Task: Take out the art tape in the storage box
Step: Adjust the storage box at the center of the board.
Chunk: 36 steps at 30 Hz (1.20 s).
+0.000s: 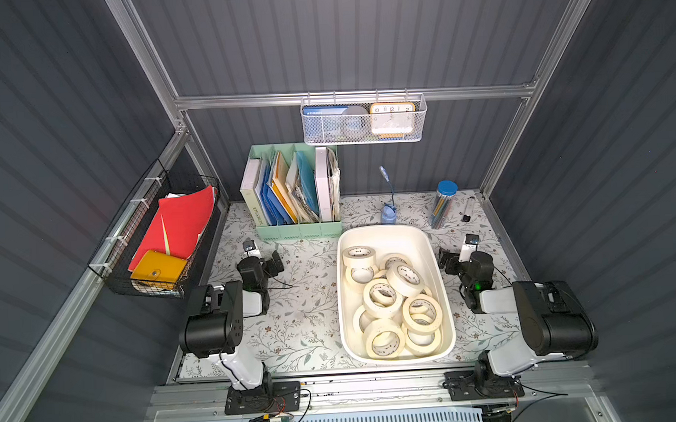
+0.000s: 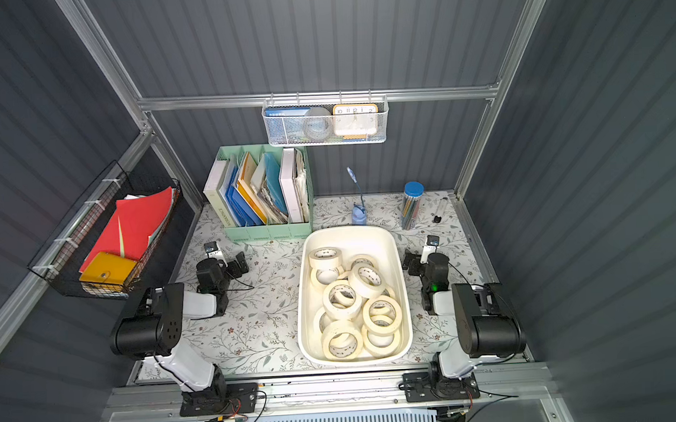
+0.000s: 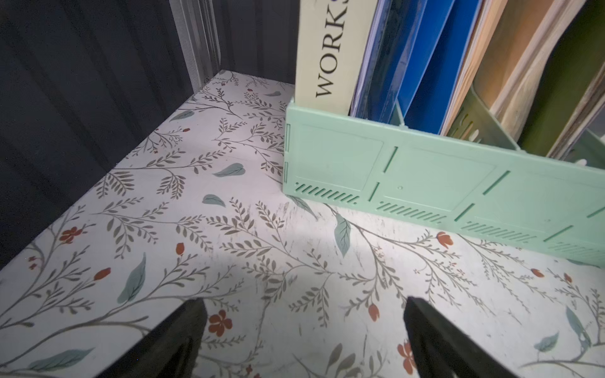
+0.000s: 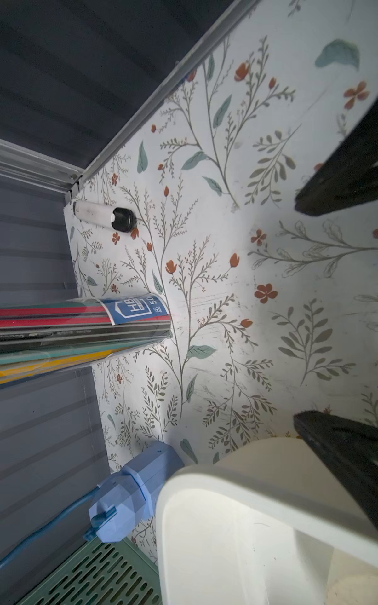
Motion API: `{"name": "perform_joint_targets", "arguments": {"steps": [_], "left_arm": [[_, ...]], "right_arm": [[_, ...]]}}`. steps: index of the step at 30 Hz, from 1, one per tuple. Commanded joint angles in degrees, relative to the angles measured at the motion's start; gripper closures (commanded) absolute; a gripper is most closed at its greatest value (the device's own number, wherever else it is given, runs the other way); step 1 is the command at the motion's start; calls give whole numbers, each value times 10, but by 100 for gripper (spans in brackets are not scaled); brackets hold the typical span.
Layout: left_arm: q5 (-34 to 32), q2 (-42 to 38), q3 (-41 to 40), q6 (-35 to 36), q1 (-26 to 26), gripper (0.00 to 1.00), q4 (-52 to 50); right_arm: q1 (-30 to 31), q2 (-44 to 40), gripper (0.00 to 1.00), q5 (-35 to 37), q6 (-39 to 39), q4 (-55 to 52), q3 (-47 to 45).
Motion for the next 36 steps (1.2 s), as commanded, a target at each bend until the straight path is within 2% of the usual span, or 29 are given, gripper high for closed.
{"name": "perform_joint_targets", "arguments": {"steps": [1,27,29,32,36], "left_arm": [[-4,-3,-4,2,2,0,-5],[-3,-1,-1,2,2,0,-8],[-14,-5,0,3,2,0,-6],[-17,-56,57,-3,2,0,-153],[-43,-114,83,7,0,0,-209]], "right_arm": [[6,1,1,1,0,13,7],[4,2,1,1,4,8,11],[5,-14,1,33,13,7,8],[3,-93,1,75,32,-139,51],[10,-159,1,69,9,-341,131]]}}
